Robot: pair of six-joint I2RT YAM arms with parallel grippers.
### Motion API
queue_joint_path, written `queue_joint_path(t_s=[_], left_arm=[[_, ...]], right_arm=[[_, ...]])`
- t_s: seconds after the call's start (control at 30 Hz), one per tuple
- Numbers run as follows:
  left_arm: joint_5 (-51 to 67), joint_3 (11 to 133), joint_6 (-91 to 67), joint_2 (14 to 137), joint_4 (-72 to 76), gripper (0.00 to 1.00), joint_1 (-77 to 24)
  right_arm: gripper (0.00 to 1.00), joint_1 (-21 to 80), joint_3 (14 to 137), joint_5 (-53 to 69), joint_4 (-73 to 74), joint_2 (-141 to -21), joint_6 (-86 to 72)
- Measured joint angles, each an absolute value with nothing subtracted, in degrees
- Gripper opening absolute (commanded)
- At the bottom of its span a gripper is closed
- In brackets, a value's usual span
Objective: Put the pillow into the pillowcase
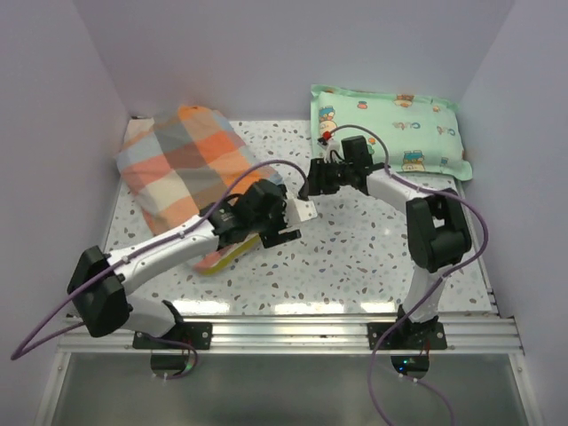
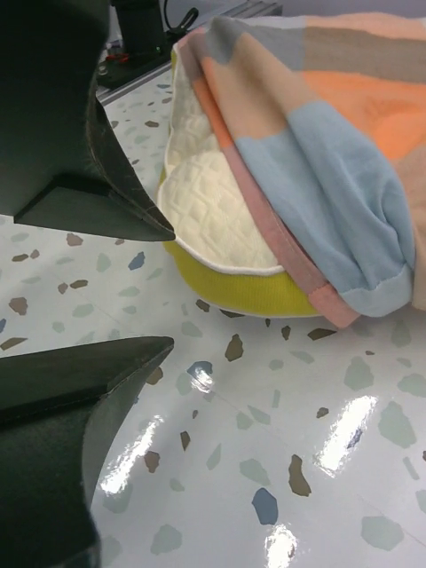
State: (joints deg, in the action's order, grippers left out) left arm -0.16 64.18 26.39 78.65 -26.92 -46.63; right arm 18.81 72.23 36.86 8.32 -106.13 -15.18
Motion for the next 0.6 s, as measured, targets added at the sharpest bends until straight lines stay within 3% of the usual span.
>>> queue_joint_path(t_s=[0.23,0.33,0.43,0.47,0.6], left_arm=[[-18.8,59.2,29.0,91.7,-20.1,0.88,-52.6],[-24.9,57.5,30.8,95.9,-15.5,0.81,-52.9],[-28.9,56.3,32.2,99.7,-11.8,0.44,-52.4],[-29.7,56.1,32.4,100.5,-11.2,0.04,-52.0],[-28.4,58.2,32.6,100.8,-13.5,0.0,-48.8]], right_arm=[[0.5,19.0,78.6,35.6,8.1,-114.1,-16.3],[0.51,19.0,80.0,35.5,7.7,-115.8,-16.9],[0.54,19.0,80.0,35.5,7.7,-116.0,-17.1],[0.56,19.0,80.0,35.5,7.7,-116.0,-17.2],[0.57,19.0,79.5,35.6,7.5,-116.0,-17.3]])
